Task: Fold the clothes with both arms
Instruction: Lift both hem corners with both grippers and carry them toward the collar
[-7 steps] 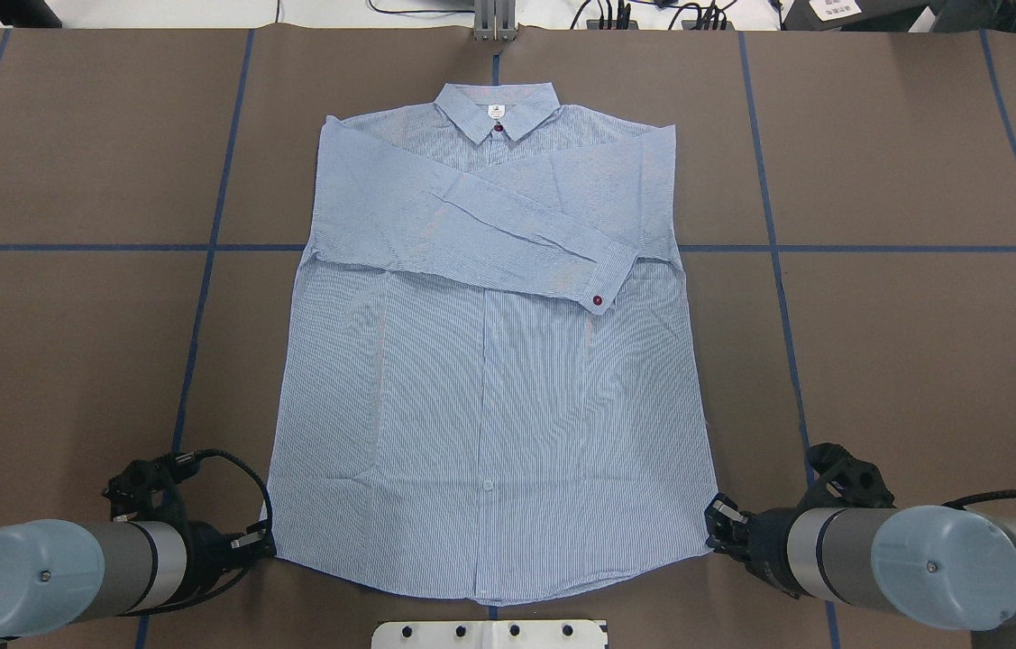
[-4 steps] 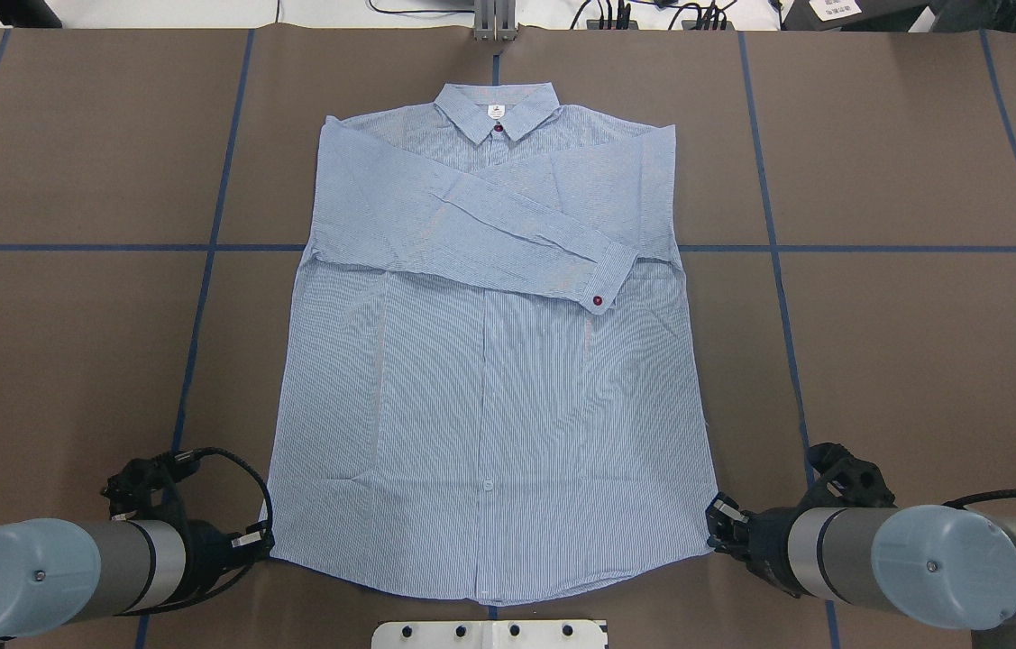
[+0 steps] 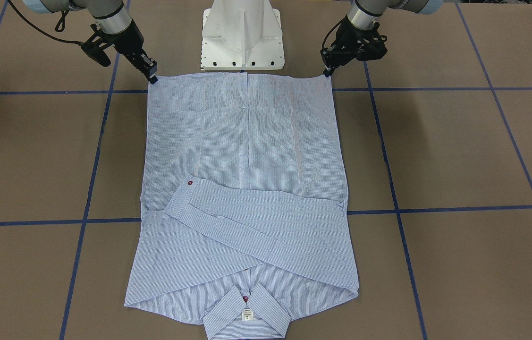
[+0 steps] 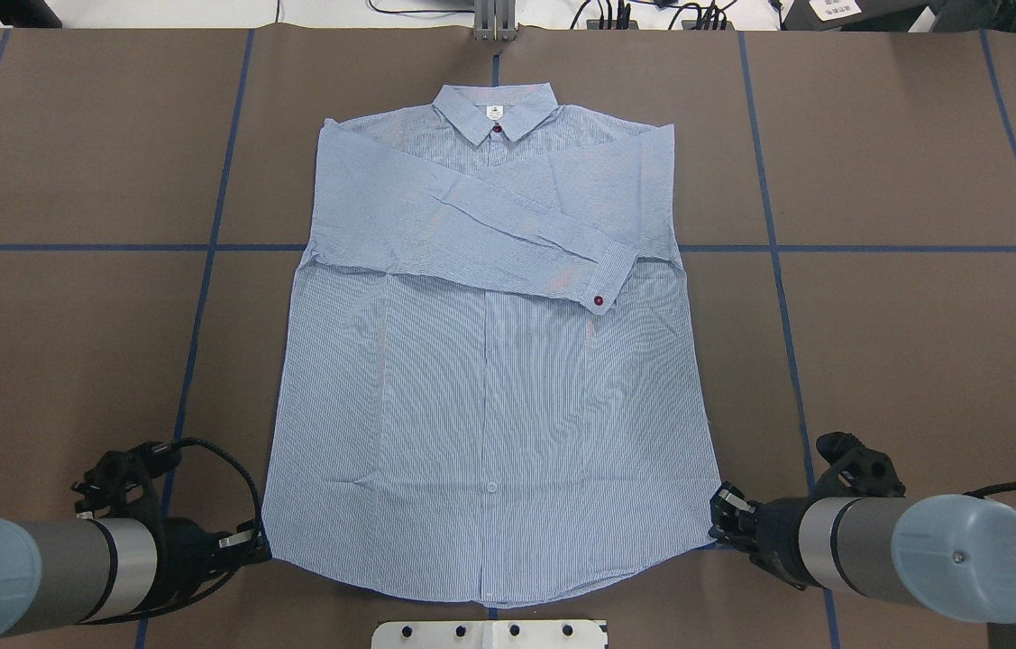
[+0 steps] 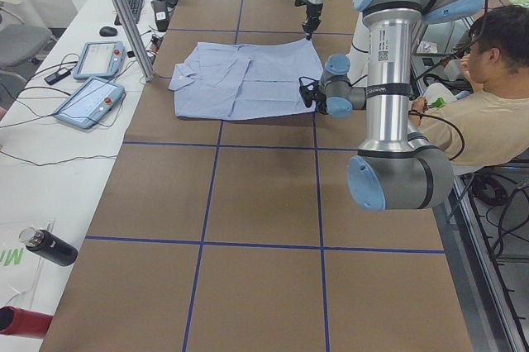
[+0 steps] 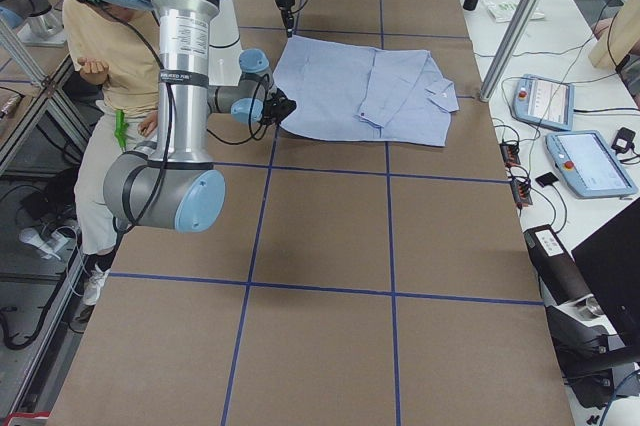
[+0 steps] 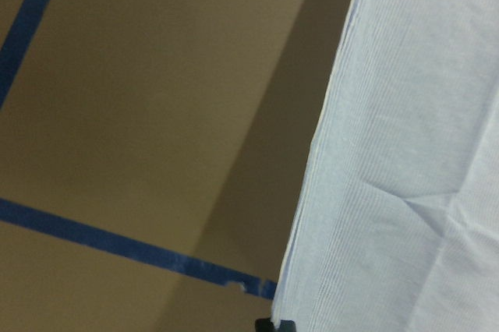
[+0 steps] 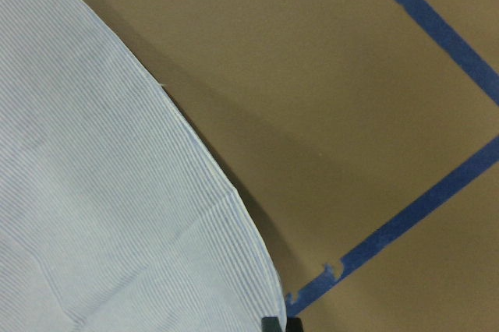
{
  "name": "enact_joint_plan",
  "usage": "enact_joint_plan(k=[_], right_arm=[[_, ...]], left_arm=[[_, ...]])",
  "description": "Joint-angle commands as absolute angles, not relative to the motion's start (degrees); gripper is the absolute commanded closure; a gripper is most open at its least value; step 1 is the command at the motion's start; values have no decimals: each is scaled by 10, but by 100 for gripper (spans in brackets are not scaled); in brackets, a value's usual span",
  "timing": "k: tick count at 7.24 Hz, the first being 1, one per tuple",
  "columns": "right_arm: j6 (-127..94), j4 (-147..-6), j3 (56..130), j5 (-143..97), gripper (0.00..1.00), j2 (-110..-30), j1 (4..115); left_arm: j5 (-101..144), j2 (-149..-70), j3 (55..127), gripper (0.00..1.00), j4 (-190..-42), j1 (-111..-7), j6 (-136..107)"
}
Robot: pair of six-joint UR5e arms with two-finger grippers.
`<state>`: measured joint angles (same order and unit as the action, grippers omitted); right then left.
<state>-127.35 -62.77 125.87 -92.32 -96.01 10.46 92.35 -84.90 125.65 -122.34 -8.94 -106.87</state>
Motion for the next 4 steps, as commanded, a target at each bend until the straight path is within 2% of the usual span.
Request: enact_joint_plan(k=[1, 4], right_arm=[[-1274, -628, 1291, -944, 100, -970, 149], [-1274, -631, 1292, -944, 100, -959, 227]], left_arm=[[936, -835, 1316, 100, -1224, -95, -1069], [1006, -886, 1296, 100, -1223, -242, -1056]])
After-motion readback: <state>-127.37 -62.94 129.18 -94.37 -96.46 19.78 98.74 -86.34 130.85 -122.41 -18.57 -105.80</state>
